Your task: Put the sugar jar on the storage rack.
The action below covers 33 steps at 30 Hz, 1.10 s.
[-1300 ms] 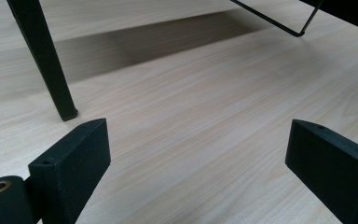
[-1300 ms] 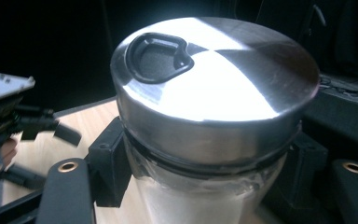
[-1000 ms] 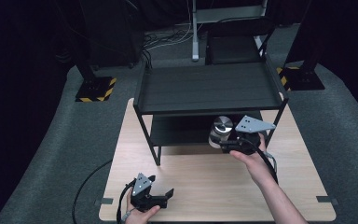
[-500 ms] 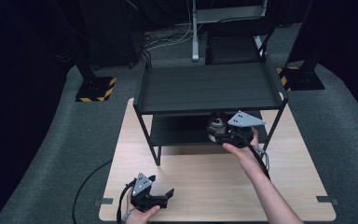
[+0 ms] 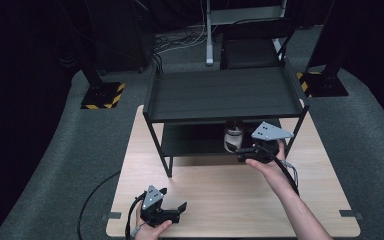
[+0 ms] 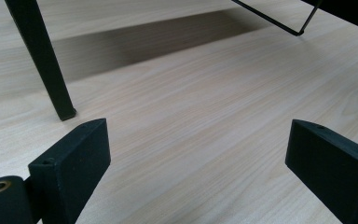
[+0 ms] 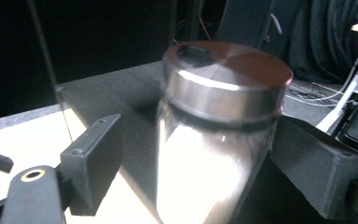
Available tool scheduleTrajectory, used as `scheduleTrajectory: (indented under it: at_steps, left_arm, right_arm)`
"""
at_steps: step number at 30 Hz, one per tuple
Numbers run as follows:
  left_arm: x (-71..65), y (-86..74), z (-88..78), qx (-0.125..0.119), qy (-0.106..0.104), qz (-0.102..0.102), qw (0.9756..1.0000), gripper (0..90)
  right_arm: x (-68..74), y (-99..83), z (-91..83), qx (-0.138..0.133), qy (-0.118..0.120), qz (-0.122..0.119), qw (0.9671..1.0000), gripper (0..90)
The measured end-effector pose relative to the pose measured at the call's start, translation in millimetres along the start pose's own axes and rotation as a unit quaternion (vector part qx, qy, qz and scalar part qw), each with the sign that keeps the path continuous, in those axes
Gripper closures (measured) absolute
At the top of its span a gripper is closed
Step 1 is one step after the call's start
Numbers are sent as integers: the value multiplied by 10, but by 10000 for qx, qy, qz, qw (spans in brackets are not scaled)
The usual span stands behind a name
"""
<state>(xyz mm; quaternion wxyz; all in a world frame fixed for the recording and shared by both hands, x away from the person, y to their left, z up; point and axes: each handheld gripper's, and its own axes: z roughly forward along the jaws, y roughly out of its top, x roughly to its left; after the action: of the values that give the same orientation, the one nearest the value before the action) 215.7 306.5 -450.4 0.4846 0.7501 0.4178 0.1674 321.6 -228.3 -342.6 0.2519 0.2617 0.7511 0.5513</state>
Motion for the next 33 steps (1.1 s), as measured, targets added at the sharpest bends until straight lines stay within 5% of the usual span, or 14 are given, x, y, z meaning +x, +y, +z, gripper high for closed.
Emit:
scheduleTrajectory:
  at_steps: [6, 13, 25, 33]
  left_arm:
    - [2, -3, -3, -4, 2, -6, 10000, 65]
    - [-7, -1, 2, 12, 12, -11, 10000, 65]
    - [-13, -7, -4, -3, 22, -16, 10000, 65]
    - [-14, 1, 3, -5, 21, -5, 10000, 65]
  right_arm:
    - [-33, -239, -299, -30, 259, -130, 9996, 124]
    - [-52, -711, -646, 87, 360, 49, 9993, 93]
    - [78, -1413, -1044, 410, 99, 174, 9990, 87]
    - [124, -1678, -1246, 546, -163, 482, 9972, 87]
